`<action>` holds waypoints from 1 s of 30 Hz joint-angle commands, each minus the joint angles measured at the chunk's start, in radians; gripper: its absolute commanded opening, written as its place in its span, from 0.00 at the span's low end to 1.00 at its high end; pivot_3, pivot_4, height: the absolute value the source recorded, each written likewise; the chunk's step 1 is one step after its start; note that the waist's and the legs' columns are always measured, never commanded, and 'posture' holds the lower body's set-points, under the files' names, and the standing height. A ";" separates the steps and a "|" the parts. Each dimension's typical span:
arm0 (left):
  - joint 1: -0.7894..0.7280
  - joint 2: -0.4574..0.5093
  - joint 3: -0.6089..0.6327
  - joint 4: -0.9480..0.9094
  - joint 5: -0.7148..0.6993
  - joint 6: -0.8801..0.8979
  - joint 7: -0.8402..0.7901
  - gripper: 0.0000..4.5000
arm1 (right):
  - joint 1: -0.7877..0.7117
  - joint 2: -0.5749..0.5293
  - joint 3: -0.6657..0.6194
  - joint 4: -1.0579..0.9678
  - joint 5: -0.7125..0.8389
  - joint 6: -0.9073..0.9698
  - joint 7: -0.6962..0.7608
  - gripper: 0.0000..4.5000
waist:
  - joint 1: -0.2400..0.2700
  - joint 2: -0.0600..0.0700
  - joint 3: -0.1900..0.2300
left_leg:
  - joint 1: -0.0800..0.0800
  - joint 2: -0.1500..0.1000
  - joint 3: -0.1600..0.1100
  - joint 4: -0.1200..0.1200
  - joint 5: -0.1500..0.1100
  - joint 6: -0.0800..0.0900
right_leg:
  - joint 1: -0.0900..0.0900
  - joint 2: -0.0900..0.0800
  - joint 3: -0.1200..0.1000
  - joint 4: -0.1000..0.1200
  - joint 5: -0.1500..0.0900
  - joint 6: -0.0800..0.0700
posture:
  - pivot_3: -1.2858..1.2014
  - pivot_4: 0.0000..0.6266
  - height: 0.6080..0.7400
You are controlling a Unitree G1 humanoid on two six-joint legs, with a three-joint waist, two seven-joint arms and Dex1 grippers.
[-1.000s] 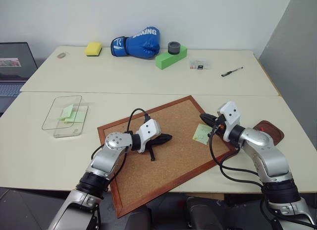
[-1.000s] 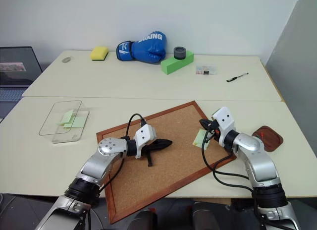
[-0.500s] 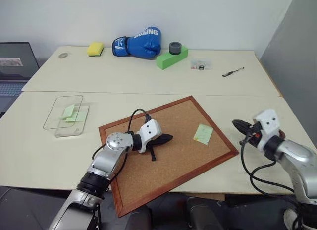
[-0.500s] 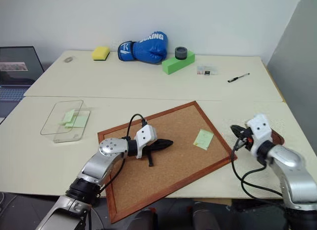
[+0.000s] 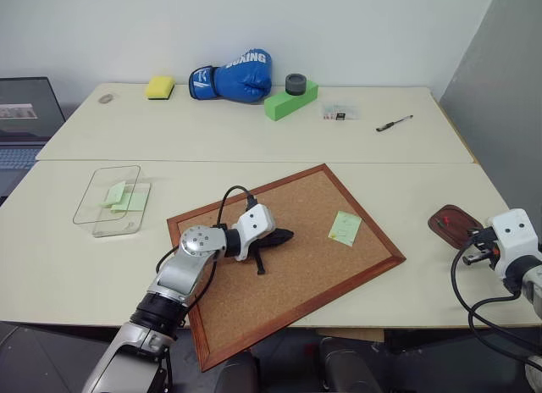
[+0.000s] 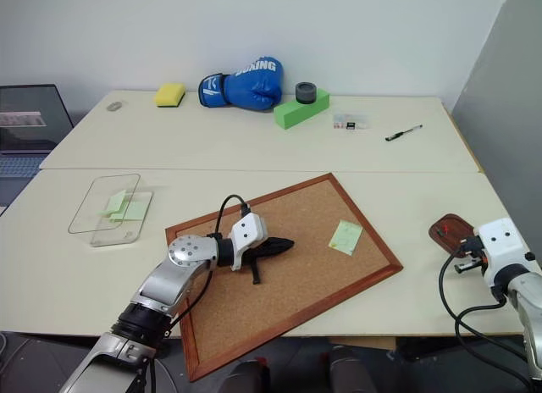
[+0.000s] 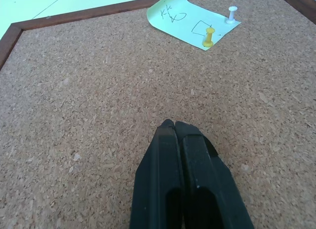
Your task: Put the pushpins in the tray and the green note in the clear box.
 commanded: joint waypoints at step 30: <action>0.032 0.019 -0.025 0.036 0.045 0.007 -0.004 0.00 | -0.112 0.002 -0.035 0.104 0.036 -0.050 -0.012 0.99 | 0.000 0.000 0.000 | 0.000 0.000 0.000 -0.001 0.000 0.000 | 0.000 0.000 0.000 -0.002 0.000 0.000 | 0.52 0.24 1.00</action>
